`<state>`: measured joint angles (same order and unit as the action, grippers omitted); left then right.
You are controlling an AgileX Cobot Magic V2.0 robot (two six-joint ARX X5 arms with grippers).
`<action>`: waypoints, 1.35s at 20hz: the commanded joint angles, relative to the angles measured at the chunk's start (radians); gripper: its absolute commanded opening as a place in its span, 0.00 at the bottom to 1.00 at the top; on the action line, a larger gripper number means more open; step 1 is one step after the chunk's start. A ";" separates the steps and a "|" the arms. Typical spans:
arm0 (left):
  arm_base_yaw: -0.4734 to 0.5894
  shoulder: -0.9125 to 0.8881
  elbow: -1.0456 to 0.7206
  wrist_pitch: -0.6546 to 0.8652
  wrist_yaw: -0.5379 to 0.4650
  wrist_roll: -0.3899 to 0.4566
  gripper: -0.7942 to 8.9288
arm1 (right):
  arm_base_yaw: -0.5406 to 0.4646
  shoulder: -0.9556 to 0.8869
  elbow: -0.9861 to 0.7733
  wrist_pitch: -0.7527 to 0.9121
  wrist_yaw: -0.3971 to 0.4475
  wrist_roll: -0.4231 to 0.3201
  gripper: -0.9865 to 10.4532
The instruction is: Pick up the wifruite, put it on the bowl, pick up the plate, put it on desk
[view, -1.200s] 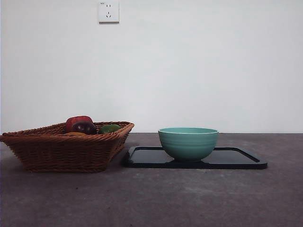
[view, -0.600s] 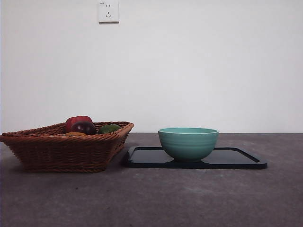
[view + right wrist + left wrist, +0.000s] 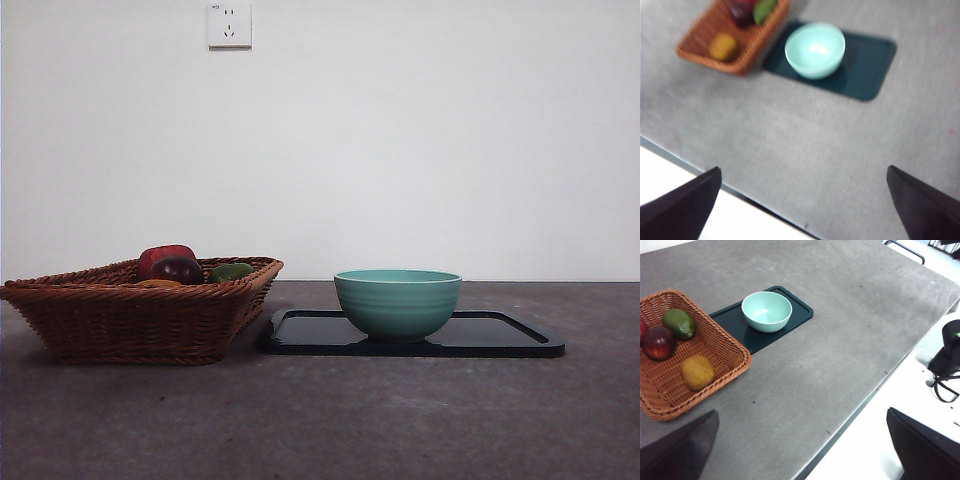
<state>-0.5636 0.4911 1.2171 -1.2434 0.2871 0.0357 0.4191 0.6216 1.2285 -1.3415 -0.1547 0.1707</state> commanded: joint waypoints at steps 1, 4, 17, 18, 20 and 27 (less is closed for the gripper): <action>-0.006 0.002 0.012 0.010 0.002 0.002 0.66 | 0.007 0.071 0.010 0.034 -0.003 0.013 0.62; -0.006 0.002 0.012 0.010 0.002 0.002 0.66 | 0.007 0.186 0.010 0.176 -0.003 0.017 0.62; -0.006 0.002 0.012 0.010 0.002 0.002 0.66 | 0.002 0.924 0.186 0.309 -0.002 0.054 0.62; -0.006 0.002 0.012 0.010 0.002 0.002 0.66 | 0.001 0.976 0.214 0.312 -0.002 0.053 0.61; -0.006 0.002 0.012 0.010 0.002 0.002 0.66 | -0.006 1.075 0.270 0.317 -0.002 0.054 0.61; -0.006 0.002 0.012 0.010 0.002 0.002 0.66 | -0.052 1.310 0.382 0.389 -0.001 0.066 0.61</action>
<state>-0.5636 0.4911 1.2171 -1.2438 0.2871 0.0357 0.3637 1.9141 1.5875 -0.9516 -0.1562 0.2207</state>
